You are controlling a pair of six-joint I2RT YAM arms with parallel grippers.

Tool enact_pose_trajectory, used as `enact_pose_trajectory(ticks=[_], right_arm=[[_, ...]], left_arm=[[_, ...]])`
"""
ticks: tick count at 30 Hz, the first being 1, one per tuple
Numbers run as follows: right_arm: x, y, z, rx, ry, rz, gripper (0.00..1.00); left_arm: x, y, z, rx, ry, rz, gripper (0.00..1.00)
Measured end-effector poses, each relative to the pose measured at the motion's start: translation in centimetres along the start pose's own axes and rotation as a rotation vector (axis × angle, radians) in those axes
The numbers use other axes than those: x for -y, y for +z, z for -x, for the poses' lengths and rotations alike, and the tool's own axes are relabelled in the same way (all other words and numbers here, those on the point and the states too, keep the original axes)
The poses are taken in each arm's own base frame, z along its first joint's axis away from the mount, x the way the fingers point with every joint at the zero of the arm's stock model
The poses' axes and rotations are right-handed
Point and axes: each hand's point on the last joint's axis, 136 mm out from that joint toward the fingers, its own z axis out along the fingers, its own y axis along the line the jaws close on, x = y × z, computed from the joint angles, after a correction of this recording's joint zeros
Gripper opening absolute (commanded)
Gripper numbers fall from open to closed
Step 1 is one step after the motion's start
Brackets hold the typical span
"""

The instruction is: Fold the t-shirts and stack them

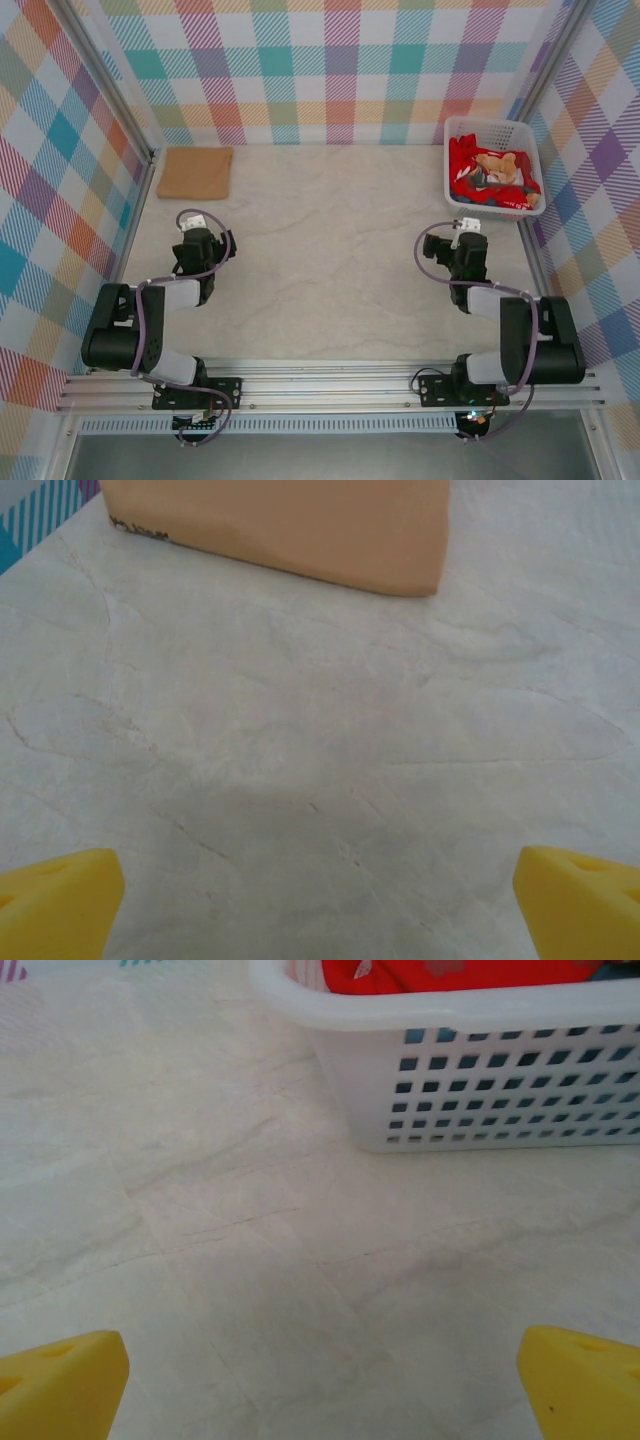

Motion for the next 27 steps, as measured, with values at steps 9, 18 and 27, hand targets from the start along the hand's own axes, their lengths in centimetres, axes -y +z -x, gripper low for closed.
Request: enact_pose_trajectory(ticks=[9, 18, 27], right_arm=[[-0.7, 1.3, -0.3, 0.047, 0.002, 0.059, 1.00], [-1.1, 1.5, 0.7, 0.068, -0.016, 0.067, 1.00], [-1.8, 1.6, 1.0, 0.069, -0.039, 0.104, 1.00]], left_arm=[[0.4, 0.5, -1.5, 0.031, 0.028, -0.036, 1.00], [0.9, 0.4, -0.9, 0.057, 0.040, -0.048, 1.00], [1.2, 0.4, -0.9, 0.057, 0.048, -0.054, 1.00]])
